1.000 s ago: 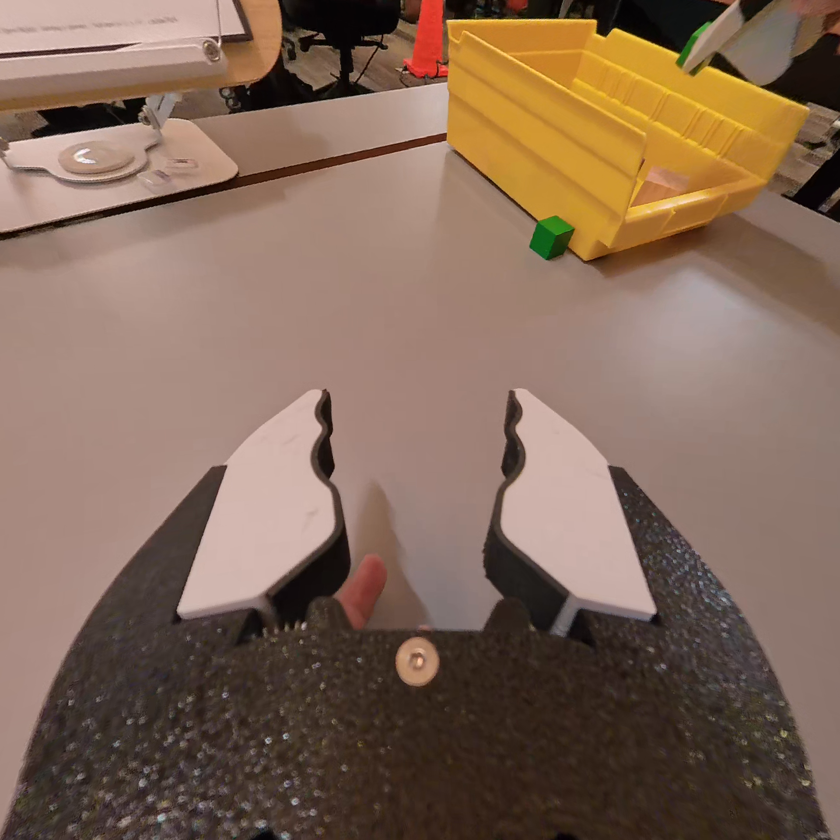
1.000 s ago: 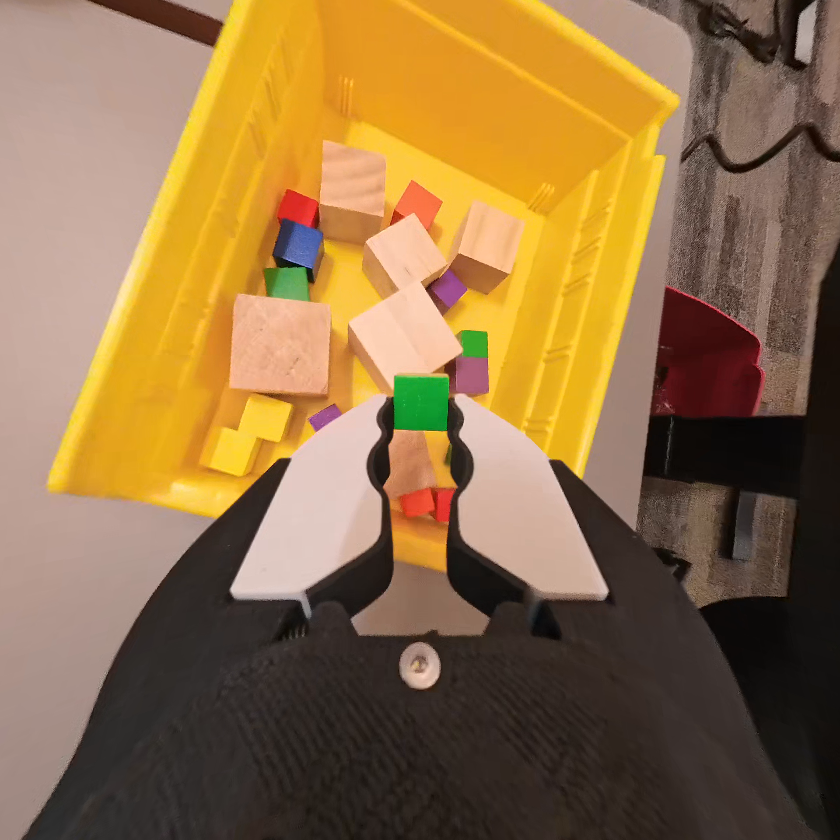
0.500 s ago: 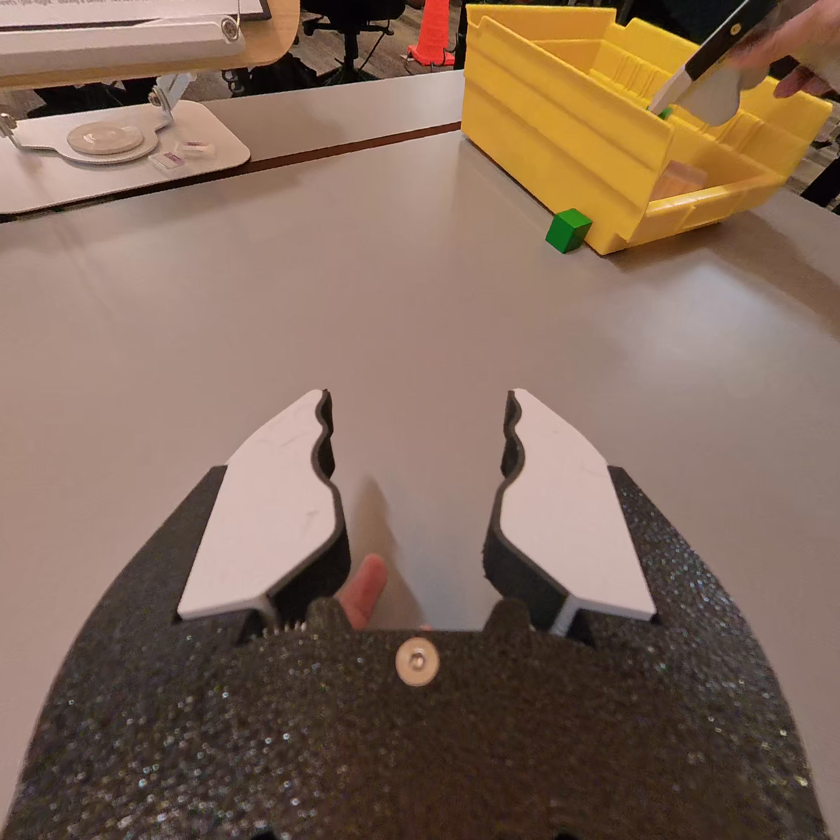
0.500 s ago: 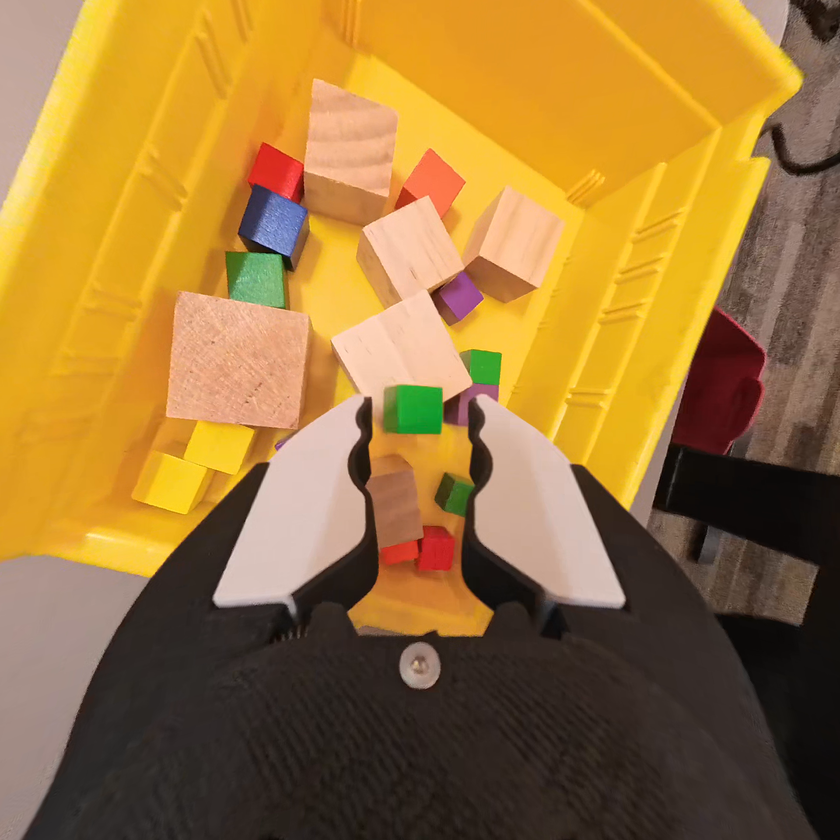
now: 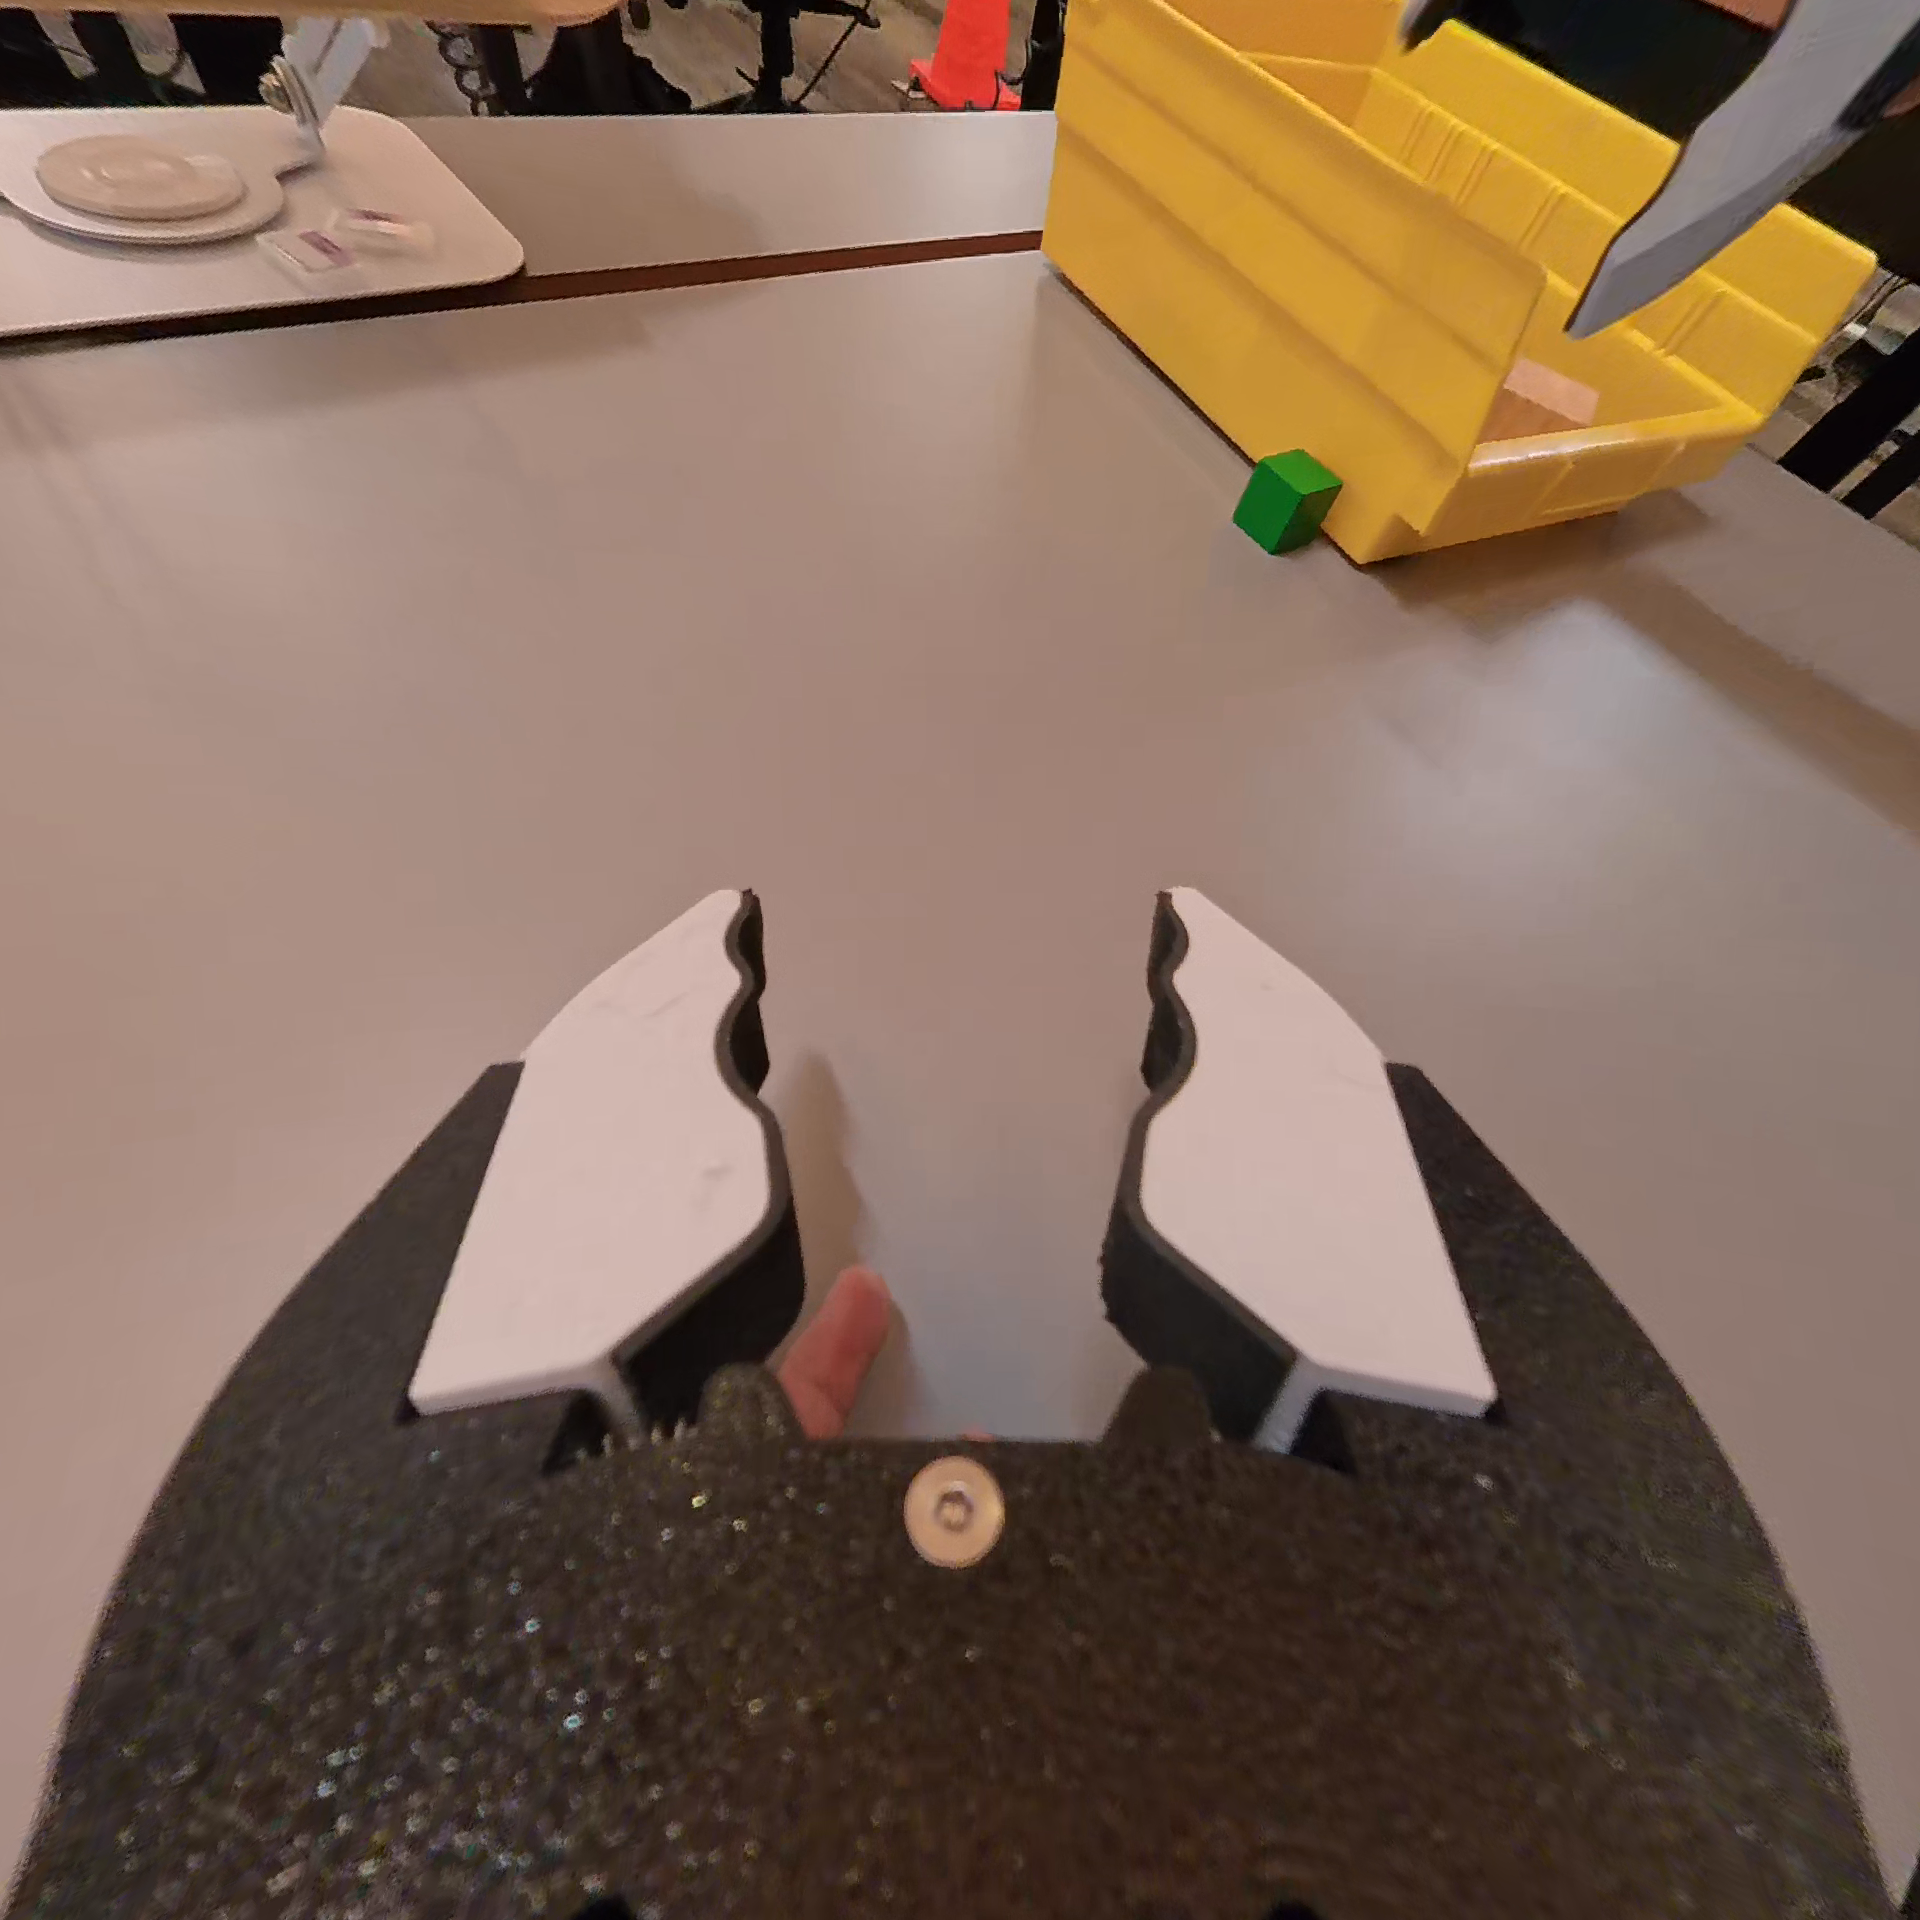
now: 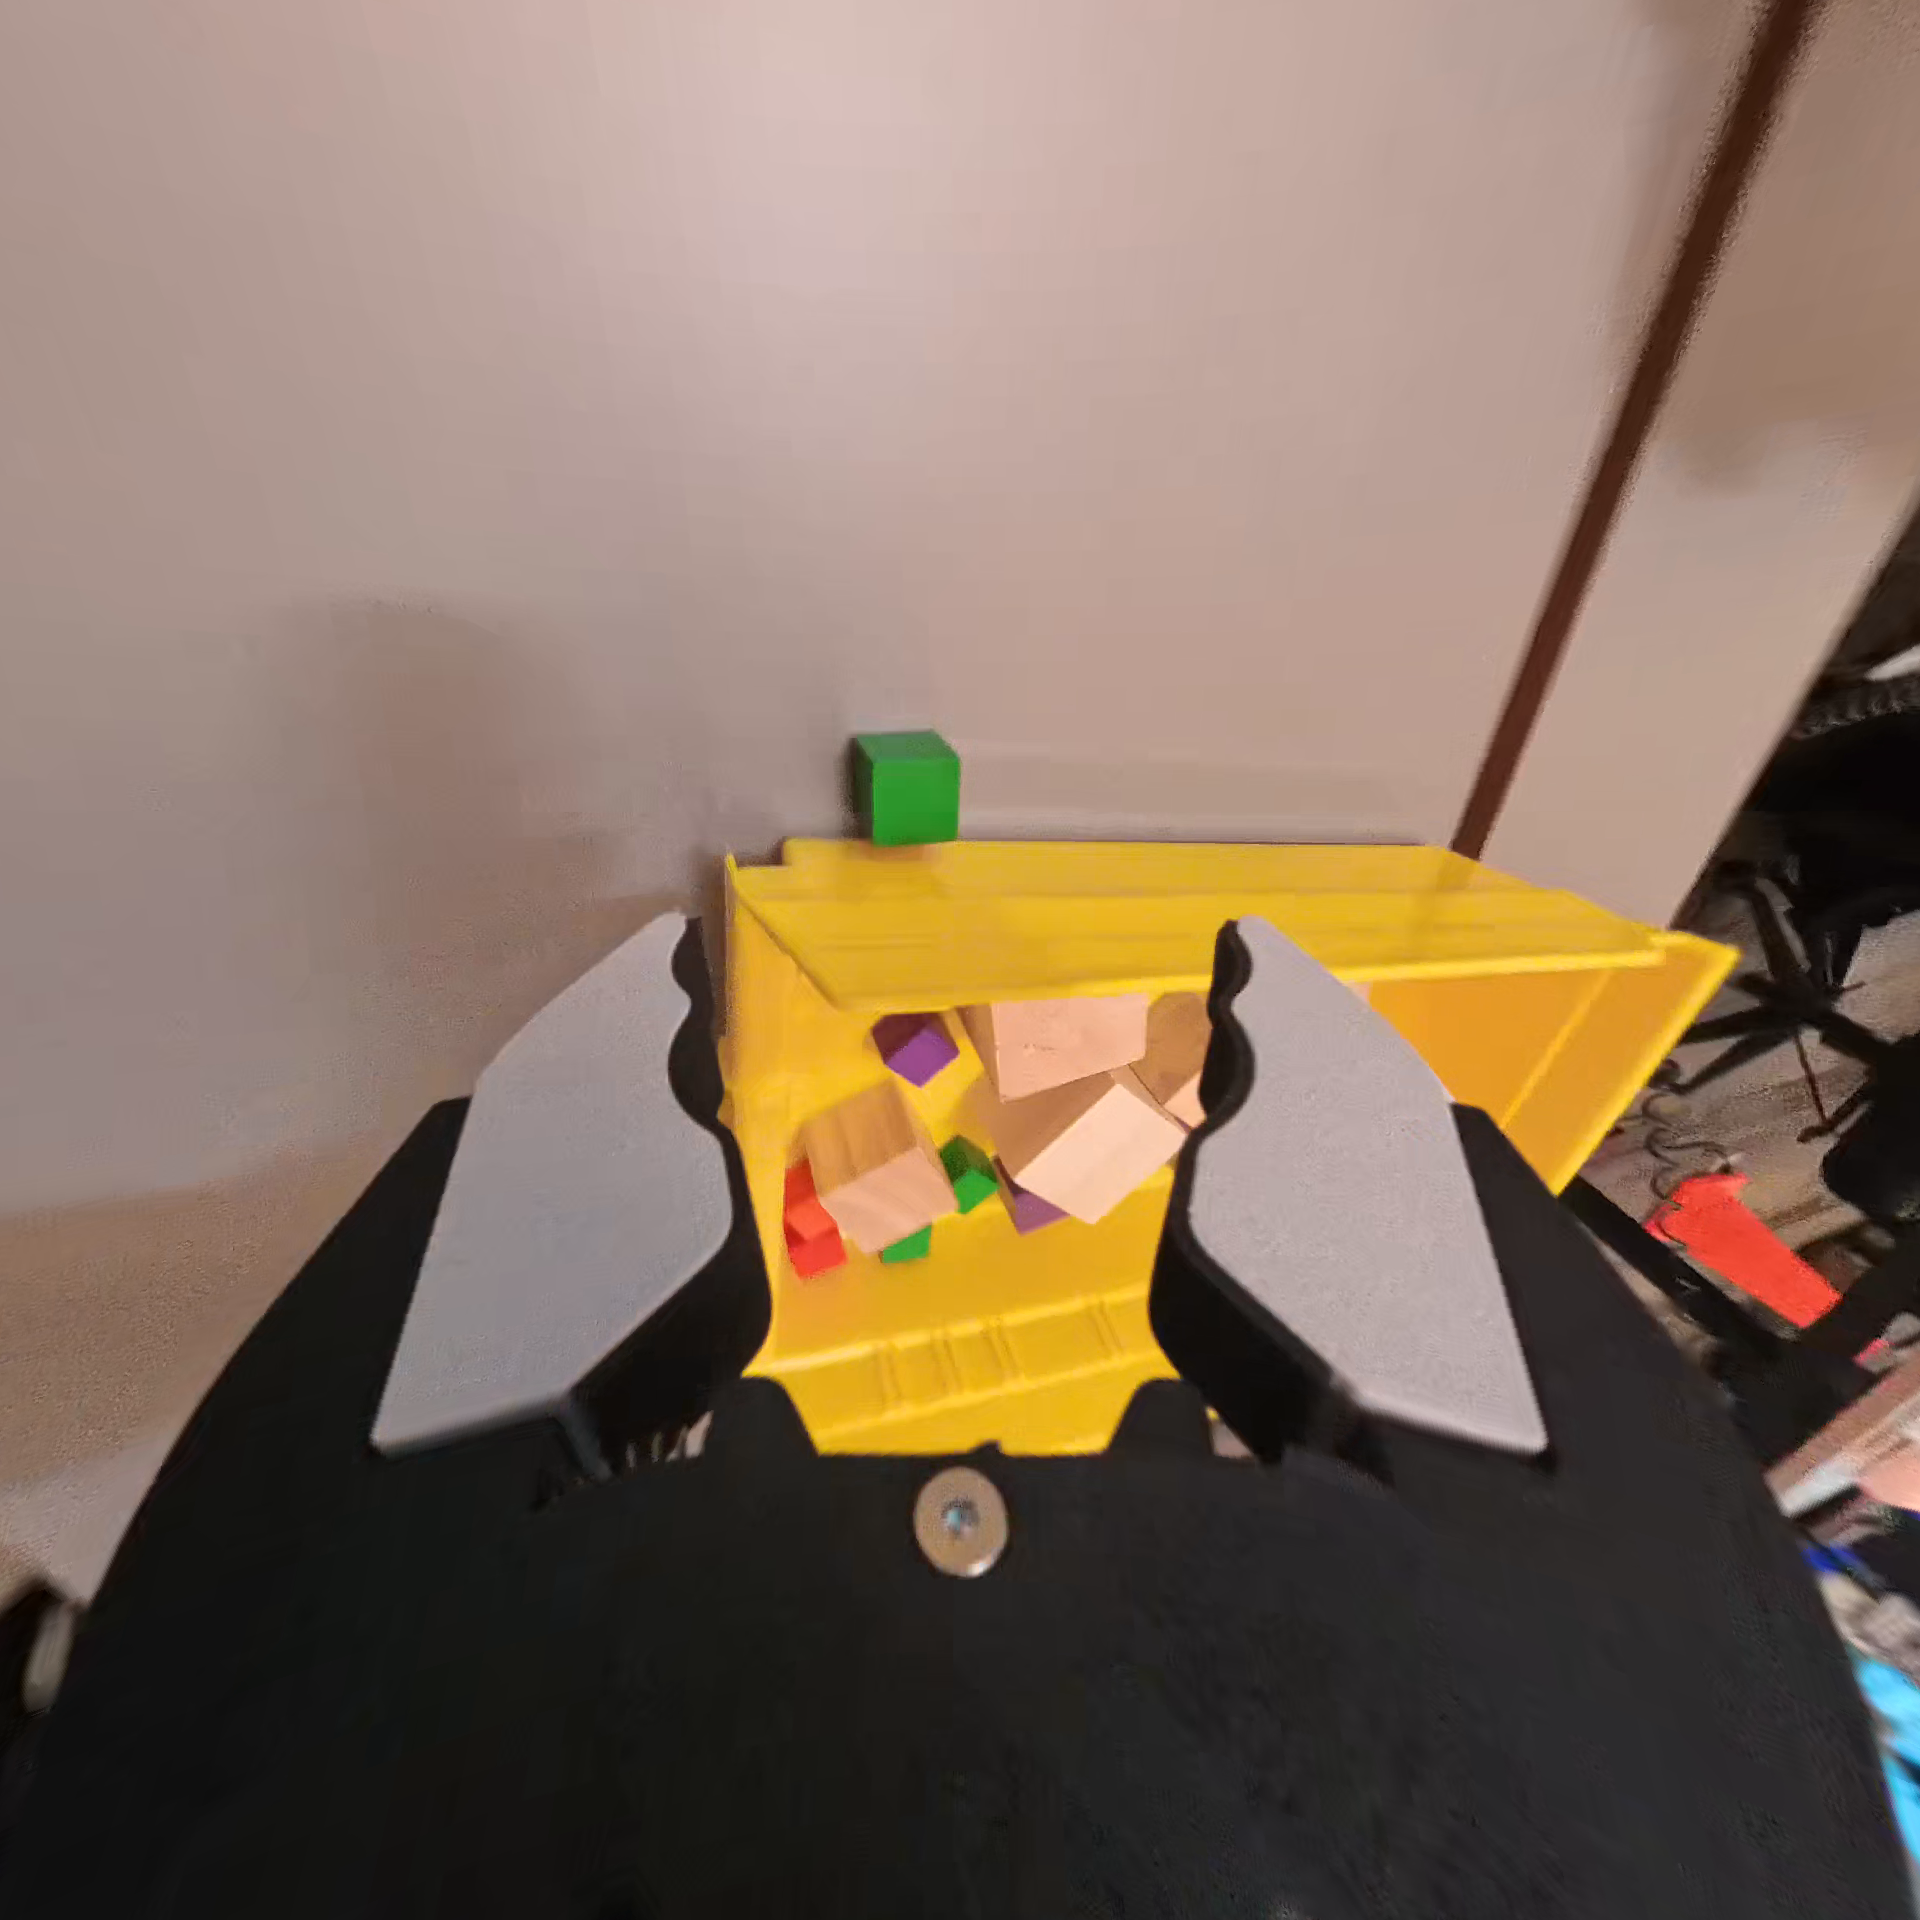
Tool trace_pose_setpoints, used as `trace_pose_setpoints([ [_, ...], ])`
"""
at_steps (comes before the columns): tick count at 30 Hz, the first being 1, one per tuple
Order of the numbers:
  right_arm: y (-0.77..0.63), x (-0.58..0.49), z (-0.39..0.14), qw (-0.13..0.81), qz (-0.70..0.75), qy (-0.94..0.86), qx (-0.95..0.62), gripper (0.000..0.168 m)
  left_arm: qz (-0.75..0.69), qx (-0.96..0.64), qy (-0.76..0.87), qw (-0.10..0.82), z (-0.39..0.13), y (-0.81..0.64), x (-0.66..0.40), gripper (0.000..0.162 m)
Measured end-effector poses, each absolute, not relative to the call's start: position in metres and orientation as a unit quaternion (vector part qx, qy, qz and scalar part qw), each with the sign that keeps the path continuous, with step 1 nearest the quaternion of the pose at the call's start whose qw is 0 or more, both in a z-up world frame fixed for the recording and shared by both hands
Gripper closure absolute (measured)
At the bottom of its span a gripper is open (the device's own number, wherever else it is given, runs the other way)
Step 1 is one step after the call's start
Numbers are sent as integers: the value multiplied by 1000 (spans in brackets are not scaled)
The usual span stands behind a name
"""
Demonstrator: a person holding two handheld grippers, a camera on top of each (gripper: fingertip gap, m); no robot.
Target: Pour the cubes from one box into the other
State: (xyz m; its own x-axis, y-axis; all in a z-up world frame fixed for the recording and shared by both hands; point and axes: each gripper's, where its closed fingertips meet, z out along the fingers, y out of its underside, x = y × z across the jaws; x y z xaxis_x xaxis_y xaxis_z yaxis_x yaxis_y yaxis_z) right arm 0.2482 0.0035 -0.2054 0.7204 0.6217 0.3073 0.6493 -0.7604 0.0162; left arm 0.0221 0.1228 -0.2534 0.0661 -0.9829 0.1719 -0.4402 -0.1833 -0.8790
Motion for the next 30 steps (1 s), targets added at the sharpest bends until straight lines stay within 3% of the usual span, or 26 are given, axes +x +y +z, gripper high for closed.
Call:
trace_pose_setpoints([
  [9,20,240,-254,-149,-33,-354,-923,89,-418,-645,545,336,-249,118,19,92],
  [17,5,266,-276,-332,-107,-392,-851,90,-431,-652,526,336,-248,131,14,92],
  [30,-3,264,-301,-383,-102,-395,-828,93,-449,-656,509,330,-247,142,10,93],
])
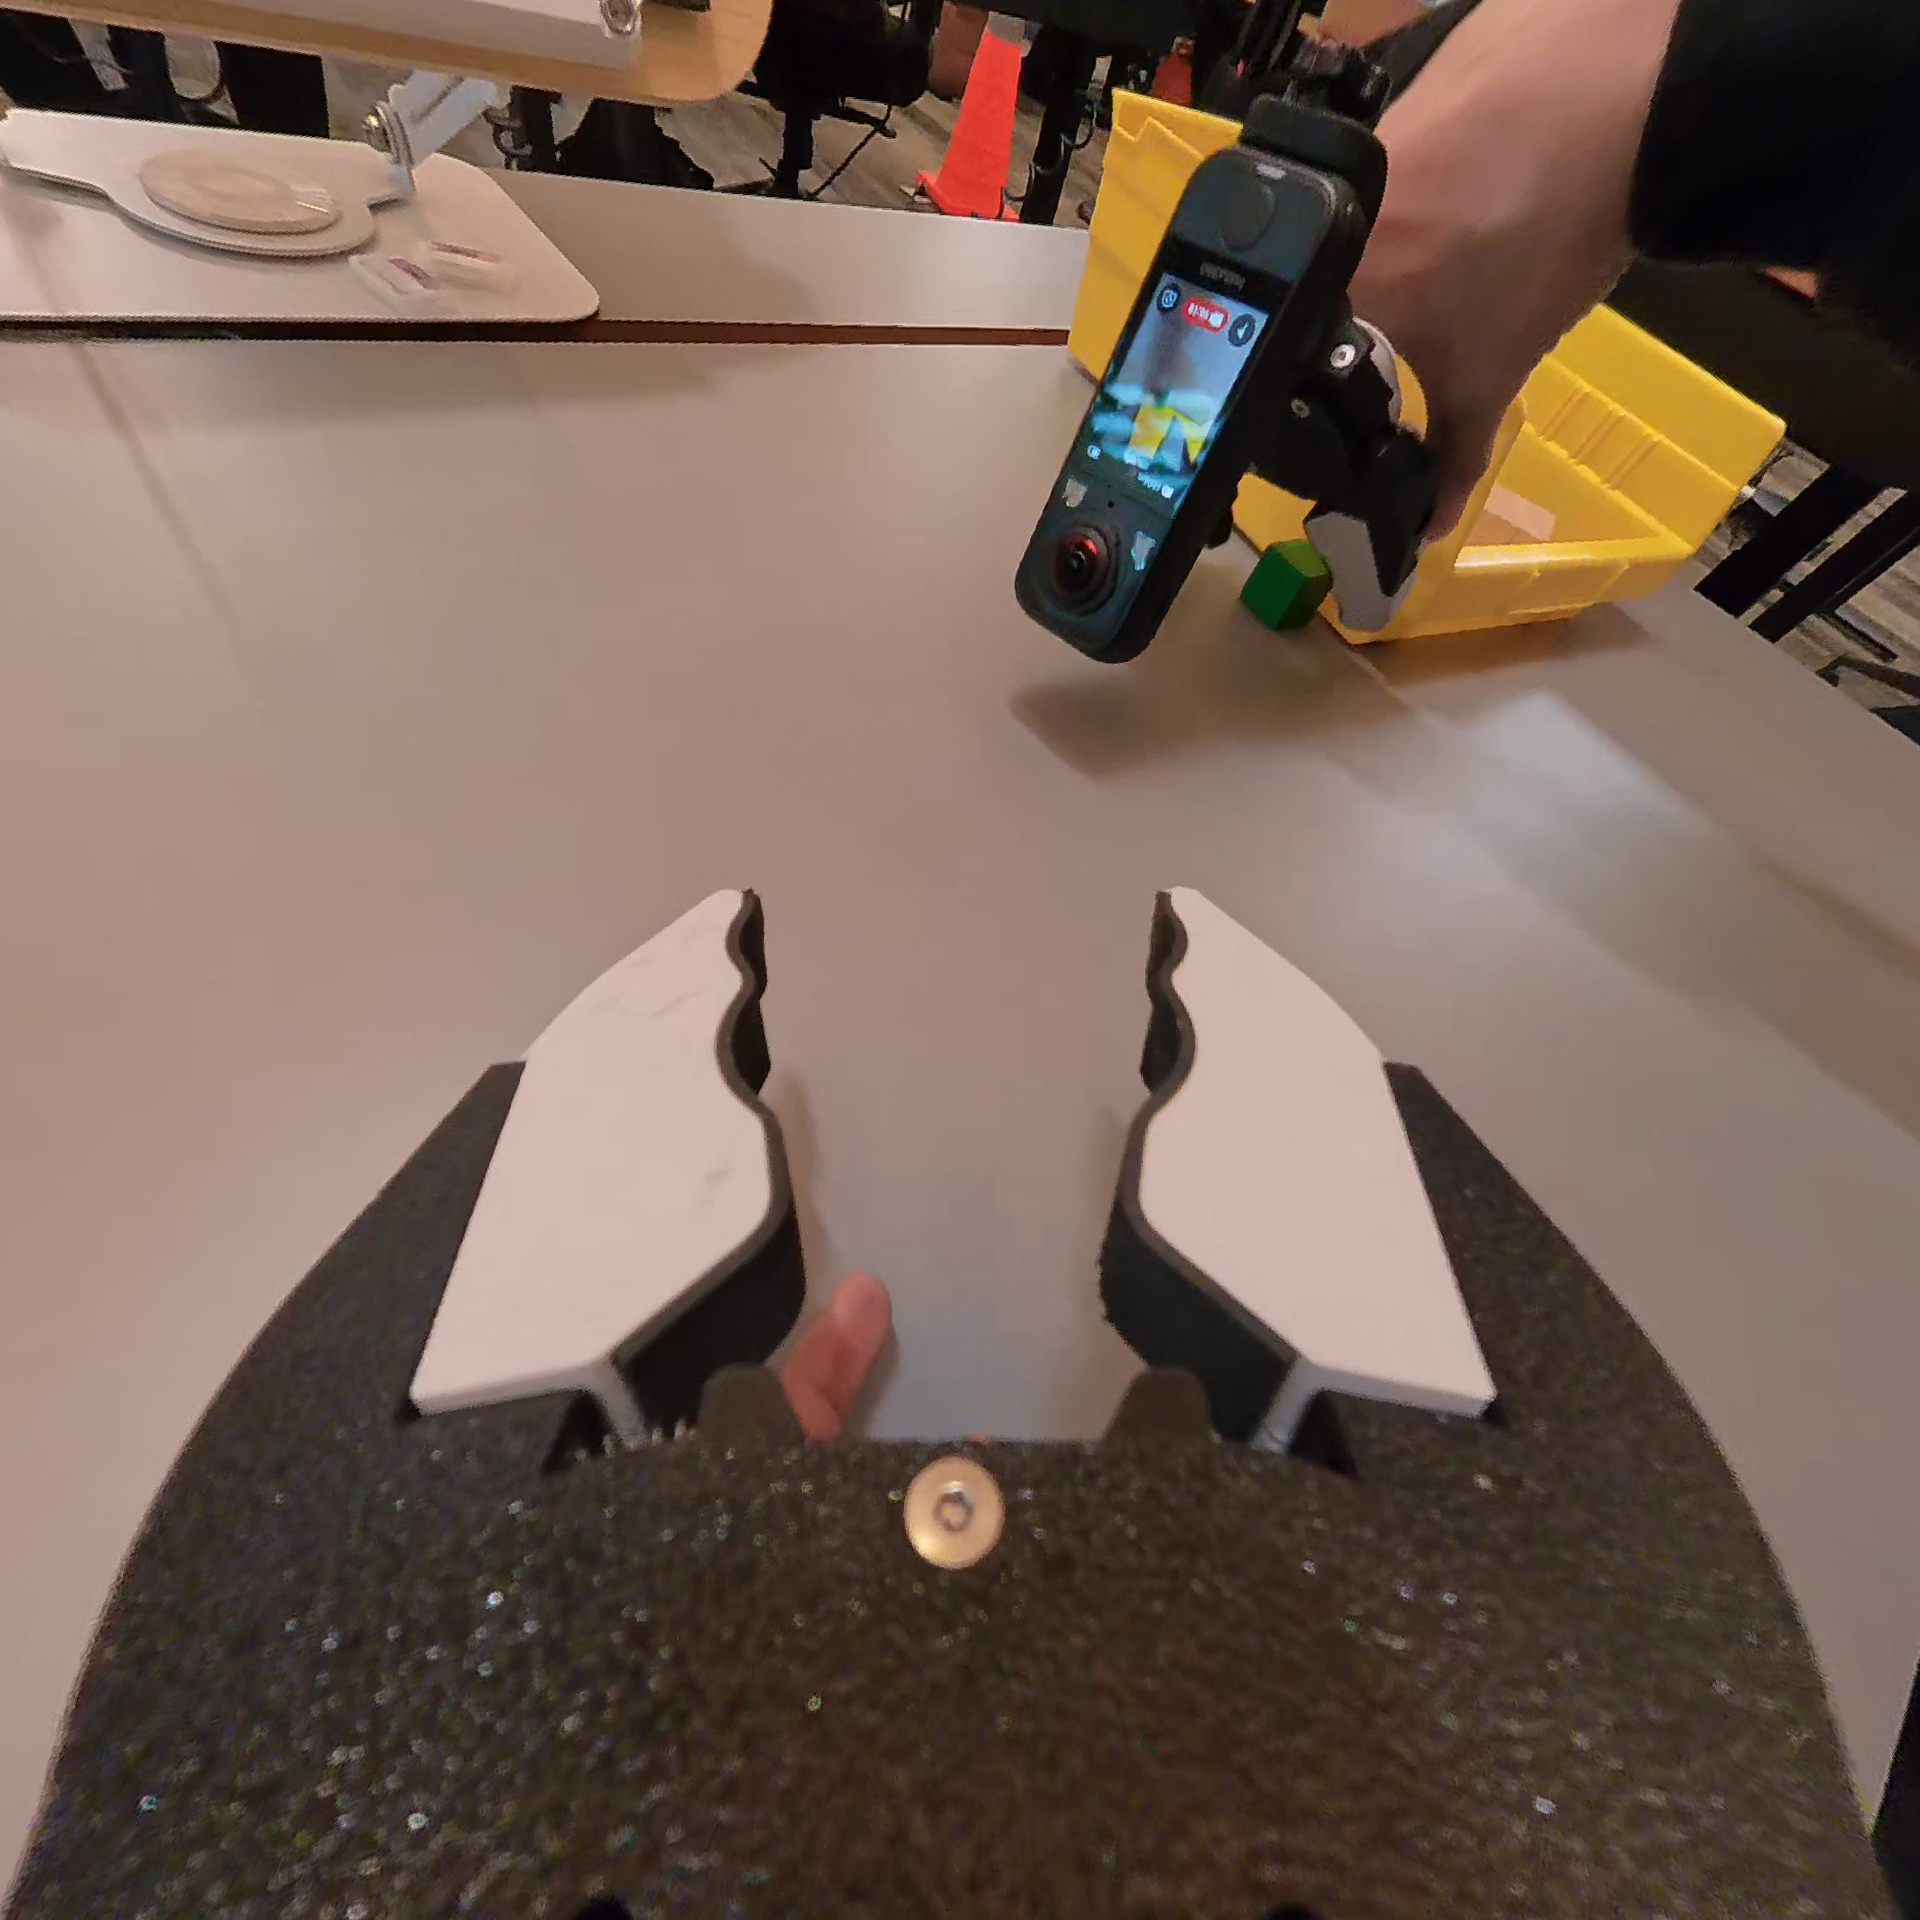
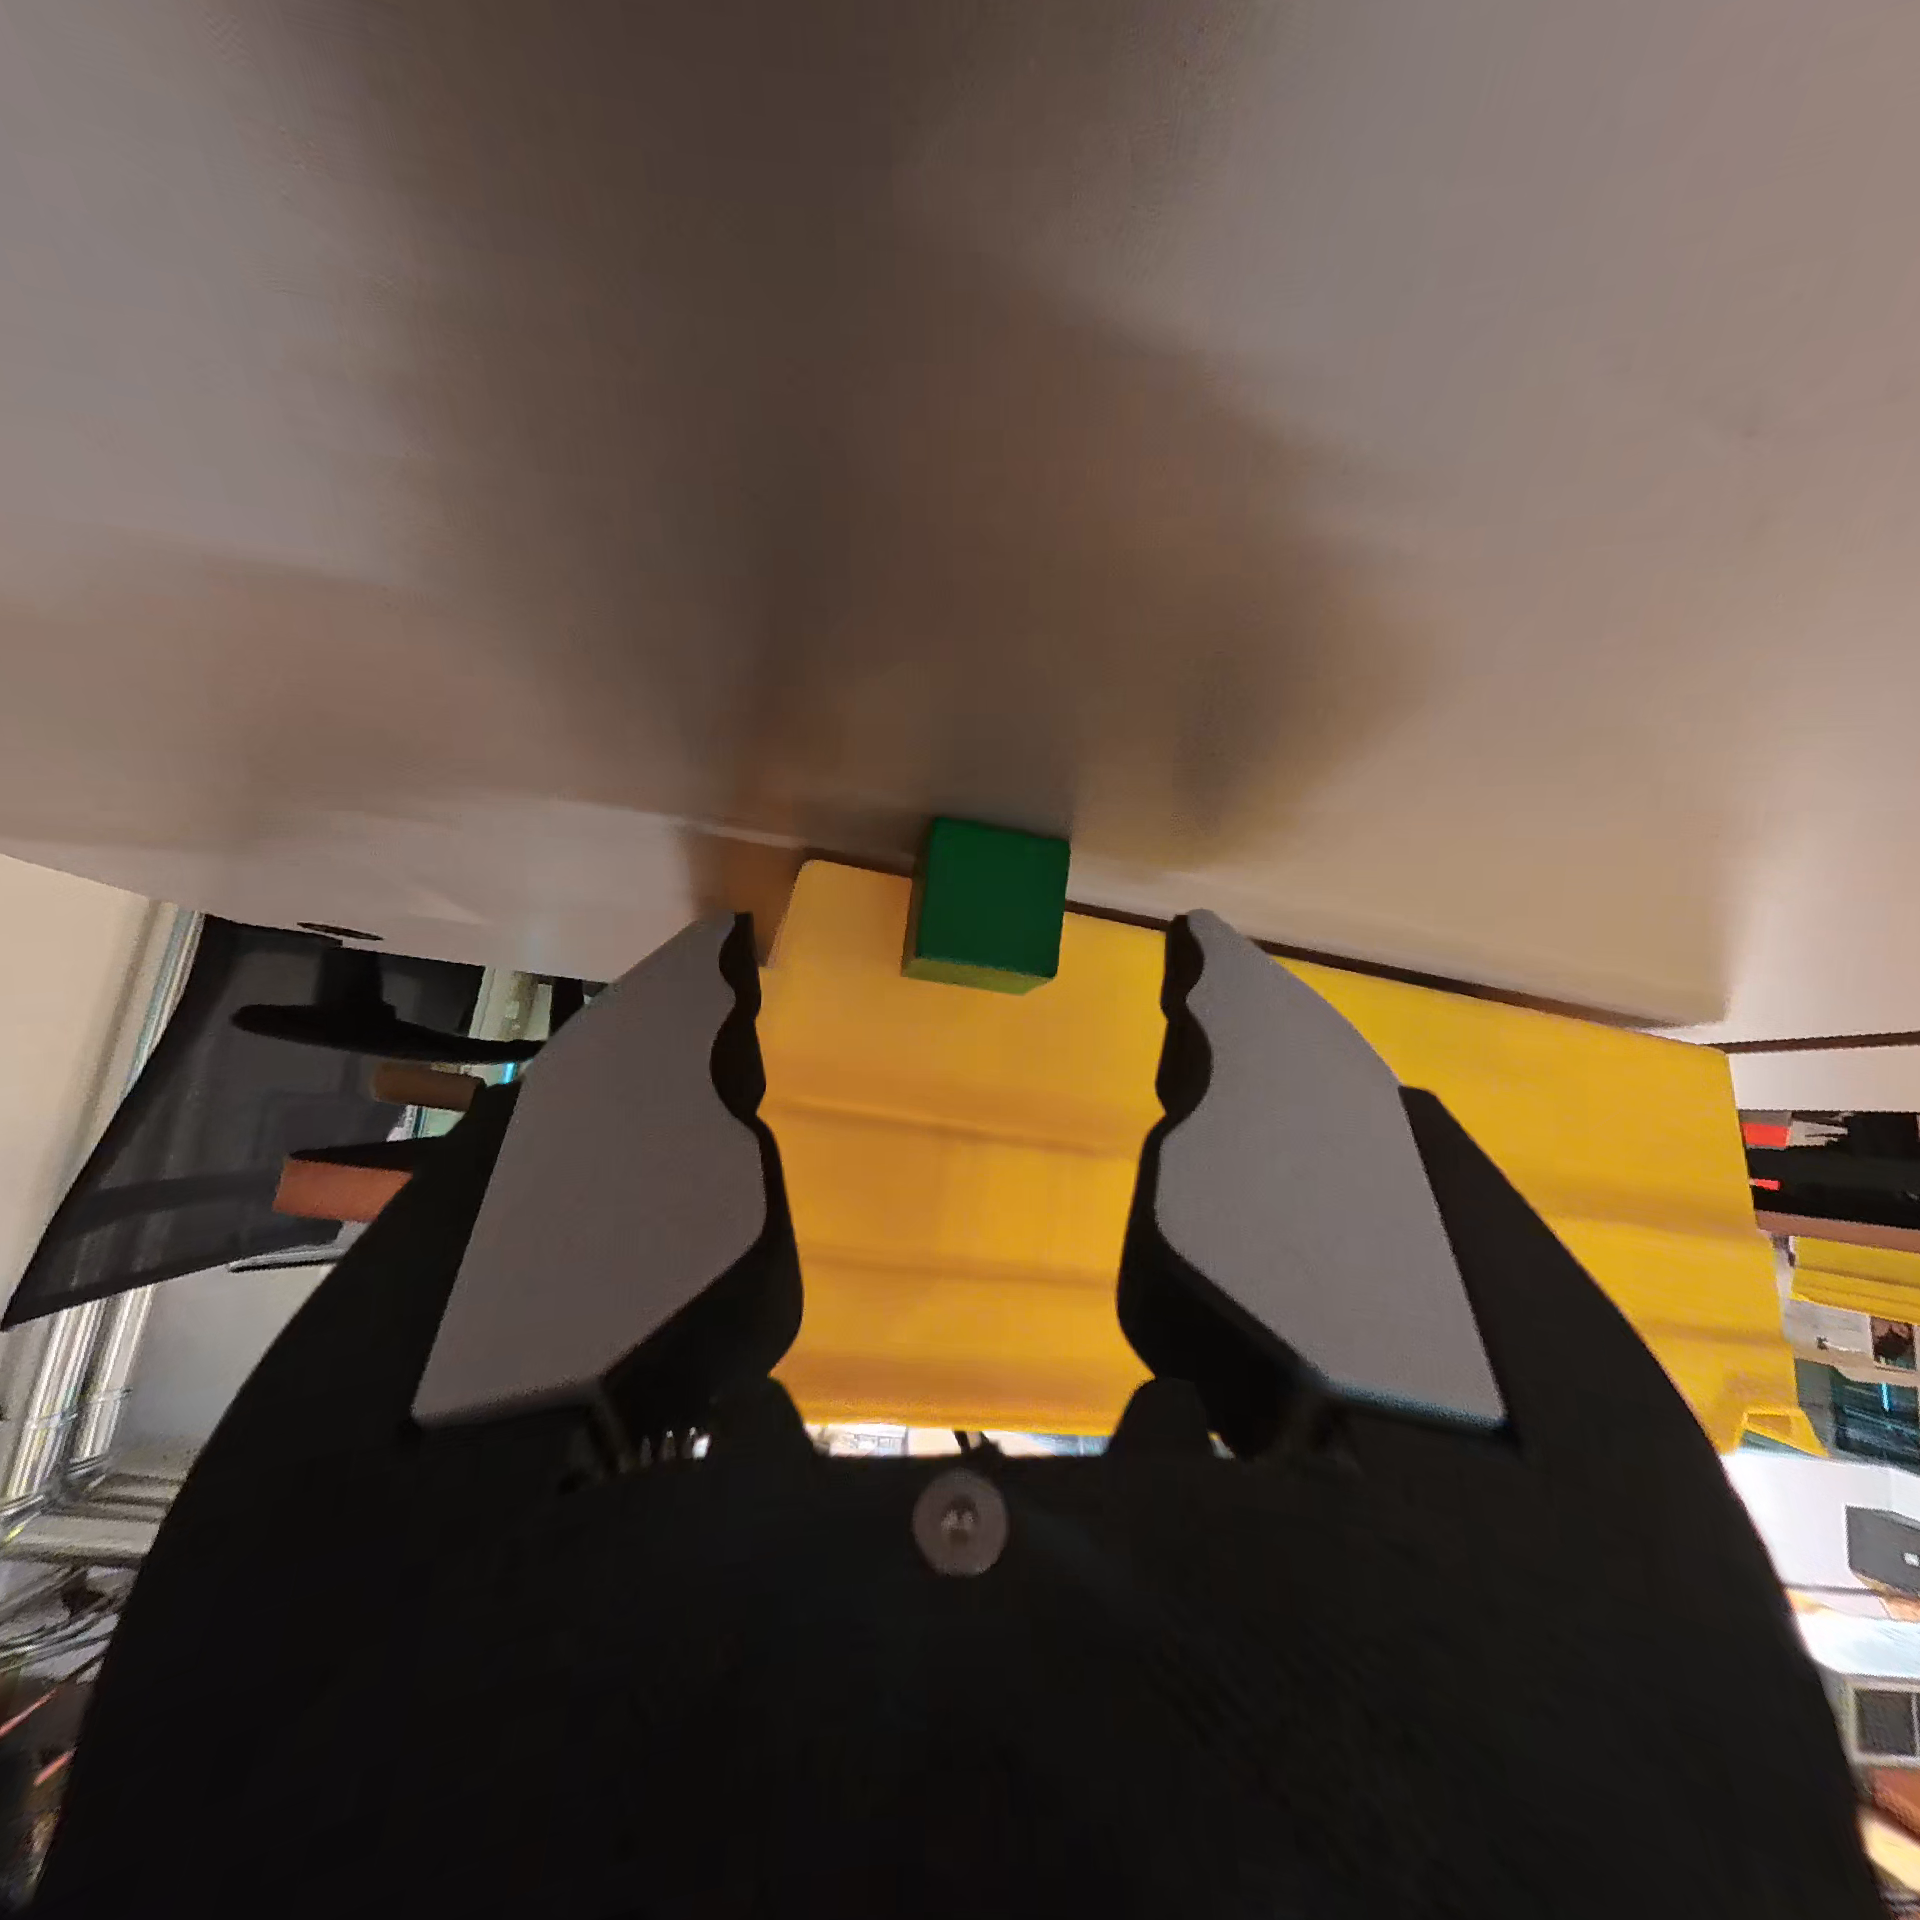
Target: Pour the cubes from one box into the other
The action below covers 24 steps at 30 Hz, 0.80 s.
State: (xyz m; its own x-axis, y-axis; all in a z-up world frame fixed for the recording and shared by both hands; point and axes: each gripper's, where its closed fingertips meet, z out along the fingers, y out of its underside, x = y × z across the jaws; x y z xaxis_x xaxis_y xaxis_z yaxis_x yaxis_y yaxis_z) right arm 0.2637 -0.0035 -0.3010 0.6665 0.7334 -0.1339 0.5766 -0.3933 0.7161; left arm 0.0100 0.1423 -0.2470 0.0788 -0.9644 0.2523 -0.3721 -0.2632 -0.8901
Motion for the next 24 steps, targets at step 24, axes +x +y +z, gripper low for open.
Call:
trace_pose_setpoints([
  [24,5,264,-301,338,91,401,847,139,-454,-657,504,329,-244,142,8,93],
])
